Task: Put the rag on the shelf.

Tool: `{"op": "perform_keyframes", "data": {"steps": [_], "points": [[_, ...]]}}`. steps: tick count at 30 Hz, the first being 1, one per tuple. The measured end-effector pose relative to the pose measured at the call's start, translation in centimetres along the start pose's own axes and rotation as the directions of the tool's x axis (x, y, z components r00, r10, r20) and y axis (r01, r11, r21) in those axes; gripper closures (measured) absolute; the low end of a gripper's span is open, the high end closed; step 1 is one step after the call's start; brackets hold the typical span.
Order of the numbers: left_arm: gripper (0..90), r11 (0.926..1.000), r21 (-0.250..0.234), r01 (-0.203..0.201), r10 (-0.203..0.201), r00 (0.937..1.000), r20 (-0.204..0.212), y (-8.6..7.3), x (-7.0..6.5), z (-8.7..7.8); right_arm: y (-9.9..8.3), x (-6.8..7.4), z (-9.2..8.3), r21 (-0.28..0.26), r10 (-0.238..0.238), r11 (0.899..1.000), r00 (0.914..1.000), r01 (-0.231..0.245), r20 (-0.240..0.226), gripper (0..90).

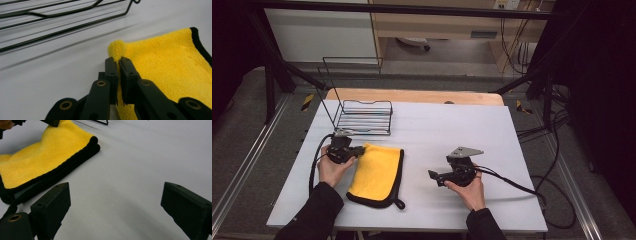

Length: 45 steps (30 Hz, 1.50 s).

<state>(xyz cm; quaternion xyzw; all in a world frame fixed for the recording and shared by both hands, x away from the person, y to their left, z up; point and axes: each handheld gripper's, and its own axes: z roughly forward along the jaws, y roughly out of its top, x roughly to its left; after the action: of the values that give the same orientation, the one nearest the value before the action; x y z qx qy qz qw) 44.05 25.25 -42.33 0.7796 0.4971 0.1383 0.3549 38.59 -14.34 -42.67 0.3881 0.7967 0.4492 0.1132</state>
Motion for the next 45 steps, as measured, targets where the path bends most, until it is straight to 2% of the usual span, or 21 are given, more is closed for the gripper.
{"op": "perform_keyframes", "data": {"steps": [3,4,7,9,11,14,19,23,27,30,33,35,38,42,45], "points": [[84.9,0.9997,0.000,0.023,-0.023,0.9995,-0.021,-0.5,0.3,-0.6,0.1,0.0,0.0,-0.007,0.004,1.000,1.0000,-0.004,0.000,9.6],[84.7,0.9996,-0.008,0.028,-0.028,0.9995,-0.016,-0.7,0.4,-0.7,0.1,-0.1,0.1,-0.017,0.006,1.000,1.0000,-0.006,-0.001,9.6],[82.8,0.9991,-0.041,0.009,-0.009,0.9999,0.008,-1.1,0.7,-0.7,0.5,0.0,0.6,-0.024,0.021,1.000,0.9998,-0.021,-0.004,9.0],[78.2,0.9988,-0.048,0.003,-0.003,0.9999,0.013,-1.2,1.0,-0.5,1.0,0.2,1.2,-0.029,0.038,0.999,0.9991,-0.038,-0.017,9.0],[70.0,0.9981,-0.062,-0.004,0.004,1.0000,0.005,-1.2,1.3,-0.5,1.6,0.5,2.1,-0.028,0.037,0.999,0.9991,-0.037,-0.020,8.9],[63.2,0.9970,-0.078,-0.002,0.003,0.9999,0.015,-1.2,1.9,-0.4,2.6,1.0,3.6,-0.026,0.045,0.999,0.9985,-0.045,-0.031,8.9],[64.6,0.9990,-0.044,-0.005,0.006,0.9991,0.042,-1.4,2.2,0.7,4.5,2.0,6.8,-0.012,0.066,0.998,0.9972,-0.067,-0.033,8.8],[69.6,0.9992,-0.040,-0.007,0.009,0.9983,0.057,-1.4,2.1,1.2,5.6,2.9,9.5,0.010,0.074,0.997,0.9966,-0.074,-0.035,8.0],[73.1,0.9994,-0.033,-0.010,0.012,0.9982,0.059,-1.5,2.0,1.4,6.3,3.9,11.9,0.040,0.063,0.997,0.9978,-0.062,-0.022,8.7],[76.0,0.9995,-0.030,-0.014,0.015,0.9984,0.053,-1.6,1.8,1.5,6.5,4.4,13.2,0.062,0.041,0.997,0.9991,-0.041,-0.008,15.5],[76.9,0.9992,-0.032,-0.023,0.024,0.9985,0.048,-1.7,1.7,1.6,6.4,4.3,13.9,0.073,0.082,0.994,0.9966,-0.081,-0.007,24.5],[77.0,0.9995,-0.031,-0.010,0.012,0.9982,0.058,-1.7,1.8,1.6,6.3,4.1,14.1,0.088,0.080,0.993,0.9968,-0.080,0.000,30.6],[76.9,0.9990,-0.041,-0.016,0.019,0.9976,0.066,-1.9,1.9,1.7,6.0,4.1,14.3,0.108,0.076,0.991,0.9971,-0.077,0.012,38.5],[76.9,0.9982,-0.041,-0.042,0.045,0.9976,0.053,-1.9,1.7,1.7,6.0,4.3,14.3,0.113,0.089,0.990,0.9960,-0.087,-0.008,47.8],[77.4,0.9980,-0.042,-0.047,0.049,0.9973,0.055,-1.9,1.7,1.7,6.0,4.4,14.3,0.120,0.104,0.988,0.9945,-0.101,-0.018,53.2]]}}
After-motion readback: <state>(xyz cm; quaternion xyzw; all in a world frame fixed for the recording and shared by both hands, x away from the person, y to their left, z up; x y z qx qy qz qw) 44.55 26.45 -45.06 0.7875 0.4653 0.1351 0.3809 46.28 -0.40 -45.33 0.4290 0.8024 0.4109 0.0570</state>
